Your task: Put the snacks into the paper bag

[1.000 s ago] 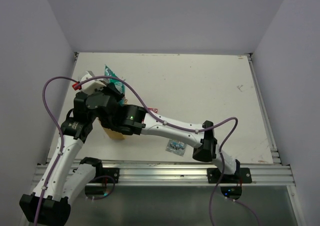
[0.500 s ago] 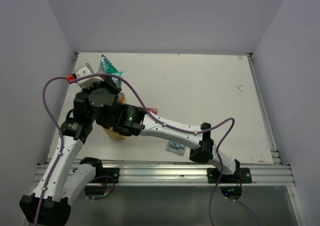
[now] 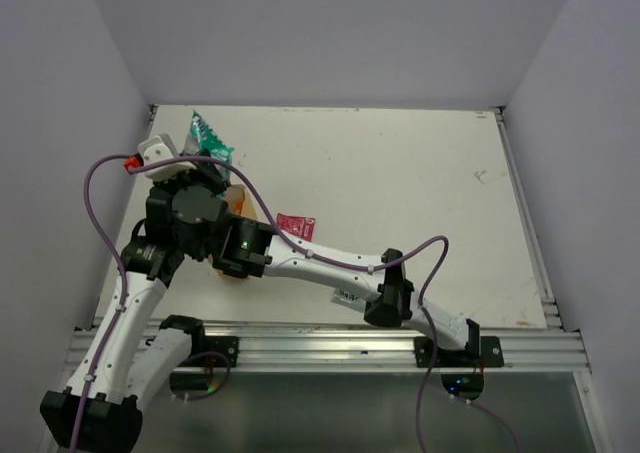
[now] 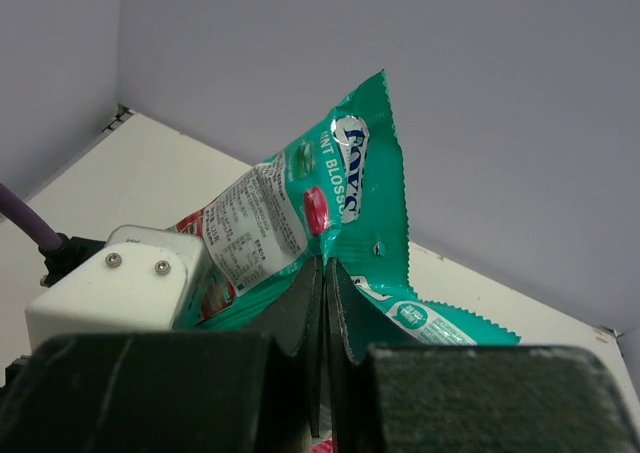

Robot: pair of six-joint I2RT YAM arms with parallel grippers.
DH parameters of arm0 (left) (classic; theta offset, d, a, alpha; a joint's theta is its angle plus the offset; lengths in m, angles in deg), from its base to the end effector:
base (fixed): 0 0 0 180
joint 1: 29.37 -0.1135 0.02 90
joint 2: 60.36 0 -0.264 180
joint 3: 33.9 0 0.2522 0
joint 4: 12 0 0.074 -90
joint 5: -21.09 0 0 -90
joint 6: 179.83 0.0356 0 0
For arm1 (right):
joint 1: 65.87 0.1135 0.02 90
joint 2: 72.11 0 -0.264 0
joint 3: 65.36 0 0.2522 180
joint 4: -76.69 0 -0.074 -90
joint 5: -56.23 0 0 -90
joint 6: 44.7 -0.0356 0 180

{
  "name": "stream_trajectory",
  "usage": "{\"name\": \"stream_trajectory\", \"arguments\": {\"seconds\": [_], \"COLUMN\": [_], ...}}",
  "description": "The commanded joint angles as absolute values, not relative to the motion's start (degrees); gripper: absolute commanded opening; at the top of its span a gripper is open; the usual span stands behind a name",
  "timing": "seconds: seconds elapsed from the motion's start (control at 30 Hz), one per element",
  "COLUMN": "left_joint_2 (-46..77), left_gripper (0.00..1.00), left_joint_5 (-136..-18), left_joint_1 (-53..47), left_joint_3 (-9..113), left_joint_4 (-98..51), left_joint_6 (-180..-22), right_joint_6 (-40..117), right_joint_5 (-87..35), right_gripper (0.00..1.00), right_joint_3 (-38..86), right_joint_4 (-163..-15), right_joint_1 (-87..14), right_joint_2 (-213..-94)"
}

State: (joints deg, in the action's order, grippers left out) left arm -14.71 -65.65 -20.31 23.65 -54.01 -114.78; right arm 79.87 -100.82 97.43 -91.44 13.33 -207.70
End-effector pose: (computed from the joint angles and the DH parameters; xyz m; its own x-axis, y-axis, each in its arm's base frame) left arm 0.1751 -0.0259 0.2993 -0.4950 -0.3475 -0.7964 -0.1105 0.9343 -0.3390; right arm 0.1292 0.5023 0.4368 0.1637 -0.3226 -0.9323 -0.1503 0.9258 -0.3468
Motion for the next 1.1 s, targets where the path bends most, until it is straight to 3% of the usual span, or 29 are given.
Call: {"name": "stream_trajectory", "arguments": {"seconds": [0.0, 0.67, 1.07], "left_joint_2": [-14.48, -18.0, -16.85], "left_gripper": [0.0, 0.0, 0.0], "left_joint_5": [-66.54, -67.77, -67.51], "left_joint_1": [-19.52, -19.44, -19.44], "left_joint_3": [23.11, 22.84, 22.75], "left_joint_4": [-54.59, -53.63, -53.8], "left_joint_6": [-114.97, -114.61, -114.61], "right_joint_6": [80.2, 79.76, 83.89], "right_joint_5": [-98.9, -98.54, -109.79], "right_gripper": [0.0, 0.0, 0.0], "right_joint_3": [99.31, 97.56, 68.73], "right_joint_4": [-97.45, -100.09, -106.16], "right_joint_1": [13.05, 12.88, 14.72], "right_joint_2": [-205.71, -205.44, -196.49]}}
